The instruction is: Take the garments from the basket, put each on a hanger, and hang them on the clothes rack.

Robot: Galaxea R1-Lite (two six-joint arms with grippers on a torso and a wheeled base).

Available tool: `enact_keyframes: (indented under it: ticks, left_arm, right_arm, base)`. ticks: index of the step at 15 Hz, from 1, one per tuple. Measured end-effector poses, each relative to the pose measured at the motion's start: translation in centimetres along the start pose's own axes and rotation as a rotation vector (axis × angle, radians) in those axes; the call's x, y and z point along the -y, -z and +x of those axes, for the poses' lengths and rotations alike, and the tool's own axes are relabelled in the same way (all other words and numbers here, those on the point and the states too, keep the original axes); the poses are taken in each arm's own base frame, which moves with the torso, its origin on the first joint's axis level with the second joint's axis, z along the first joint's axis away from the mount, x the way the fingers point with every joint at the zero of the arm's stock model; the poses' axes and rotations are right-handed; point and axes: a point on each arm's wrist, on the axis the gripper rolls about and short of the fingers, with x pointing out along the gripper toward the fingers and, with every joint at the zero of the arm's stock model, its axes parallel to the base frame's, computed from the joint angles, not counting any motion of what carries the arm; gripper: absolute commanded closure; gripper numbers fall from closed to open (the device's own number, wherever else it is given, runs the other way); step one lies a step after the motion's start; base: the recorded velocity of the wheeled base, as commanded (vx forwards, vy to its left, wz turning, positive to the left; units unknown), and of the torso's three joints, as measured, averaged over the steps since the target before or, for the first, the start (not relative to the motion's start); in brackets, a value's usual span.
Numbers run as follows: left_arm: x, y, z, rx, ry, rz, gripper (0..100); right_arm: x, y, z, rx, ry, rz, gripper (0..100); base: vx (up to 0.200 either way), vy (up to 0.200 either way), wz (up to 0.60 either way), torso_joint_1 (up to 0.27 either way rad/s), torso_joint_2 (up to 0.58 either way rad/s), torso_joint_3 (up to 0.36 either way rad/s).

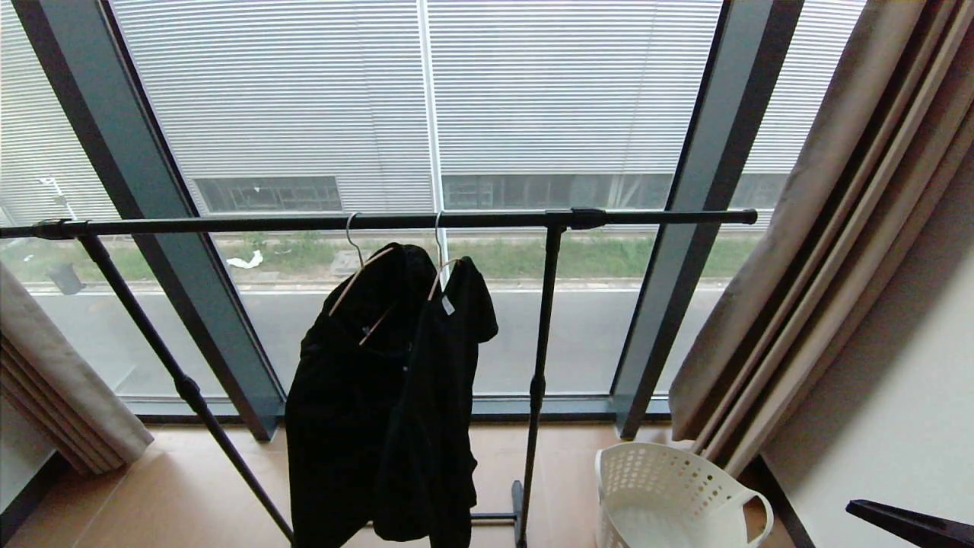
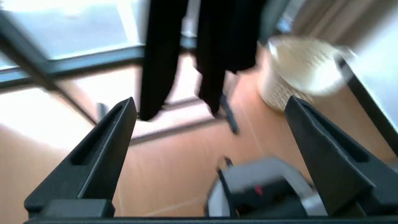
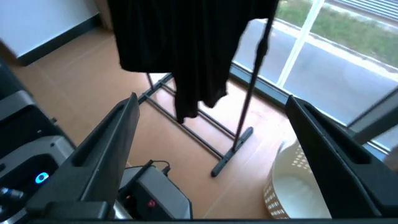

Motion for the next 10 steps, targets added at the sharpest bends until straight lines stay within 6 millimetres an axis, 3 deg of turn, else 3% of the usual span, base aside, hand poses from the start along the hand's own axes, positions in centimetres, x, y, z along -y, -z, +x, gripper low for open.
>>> enact_keyframes:
  ticks: [4,10]
  left_arm:
    - [0.2,0.8,-1.5,0.148,-0.127,0.025,0]
    - [0.6,1.4,-2.5,0.29,-0.102,0.011,0]
  right_arm:
    - [-0.3,0.8,-1.0,0.027,0.065,-0.003,0]
    - [-1.2,3.6,-3.9,0.069,0.245,-0.014,0]
  base:
    - [0.0,0.0,0.0,0.0,0.0,0.0]
    - [0.0,0.0,0.0,0.0,0.0,0.0]
